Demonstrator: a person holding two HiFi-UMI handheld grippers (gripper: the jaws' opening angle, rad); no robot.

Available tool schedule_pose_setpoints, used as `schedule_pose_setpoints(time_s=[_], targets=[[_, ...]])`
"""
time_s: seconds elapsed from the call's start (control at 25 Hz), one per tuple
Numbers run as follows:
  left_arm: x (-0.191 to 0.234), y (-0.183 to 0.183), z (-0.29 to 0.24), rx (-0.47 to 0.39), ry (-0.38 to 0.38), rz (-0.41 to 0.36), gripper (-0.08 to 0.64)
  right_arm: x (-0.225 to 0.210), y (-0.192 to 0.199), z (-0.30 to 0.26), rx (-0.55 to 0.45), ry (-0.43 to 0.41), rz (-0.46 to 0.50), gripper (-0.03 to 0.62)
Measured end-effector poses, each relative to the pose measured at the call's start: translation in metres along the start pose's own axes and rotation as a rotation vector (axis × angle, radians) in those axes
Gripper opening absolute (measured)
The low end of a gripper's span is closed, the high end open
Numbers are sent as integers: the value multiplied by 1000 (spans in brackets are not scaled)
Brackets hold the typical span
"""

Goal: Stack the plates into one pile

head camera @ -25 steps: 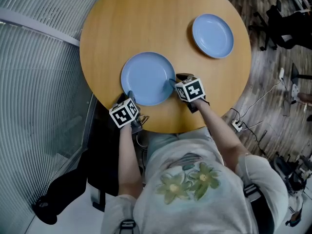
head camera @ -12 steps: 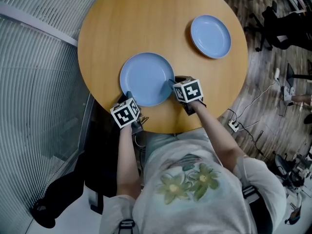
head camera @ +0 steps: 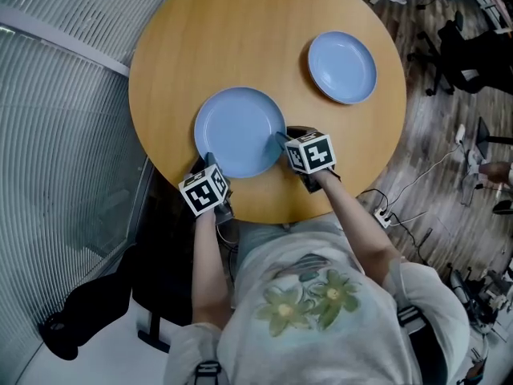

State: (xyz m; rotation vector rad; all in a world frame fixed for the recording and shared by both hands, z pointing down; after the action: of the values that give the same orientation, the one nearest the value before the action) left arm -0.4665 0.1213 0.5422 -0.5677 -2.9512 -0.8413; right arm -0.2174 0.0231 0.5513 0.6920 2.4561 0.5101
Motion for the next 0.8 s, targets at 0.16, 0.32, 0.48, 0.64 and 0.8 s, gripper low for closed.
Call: schedule_pose_setpoints(time_s=[0.16, 0.32, 0.48, 0.64, 0.8], targets=[[-31, 6, 12, -10, -11, 14, 80, -19, 0, 27, -11, -12, 18, 117], [-70, 4, 20, -24, -14, 24, 80, -47, -3, 56, -26, -11, 30, 117], [-111, -1, 25, -37, -6, 16, 80, -78, -5, 85, -43, -6, 21, 117], [-154, -8, 24, -46, 3, -5, 80, -112, -7, 111, -64, -1, 12, 117], [-183, -4, 28, -55, 19, -16, 80, -133, -1, 135, -85, 6, 4, 117]])
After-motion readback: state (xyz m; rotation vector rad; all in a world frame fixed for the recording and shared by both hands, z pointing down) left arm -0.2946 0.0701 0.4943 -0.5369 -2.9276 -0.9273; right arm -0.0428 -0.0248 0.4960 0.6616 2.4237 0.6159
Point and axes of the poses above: the fingertips, and each gripper's own axes: z backward along the fingers, x to its left, y out of its underside, the point moved 9 cm from there along z, backward along the fingers, and after that the axes turned 6 degrees about -y, right-handed, at the moved point
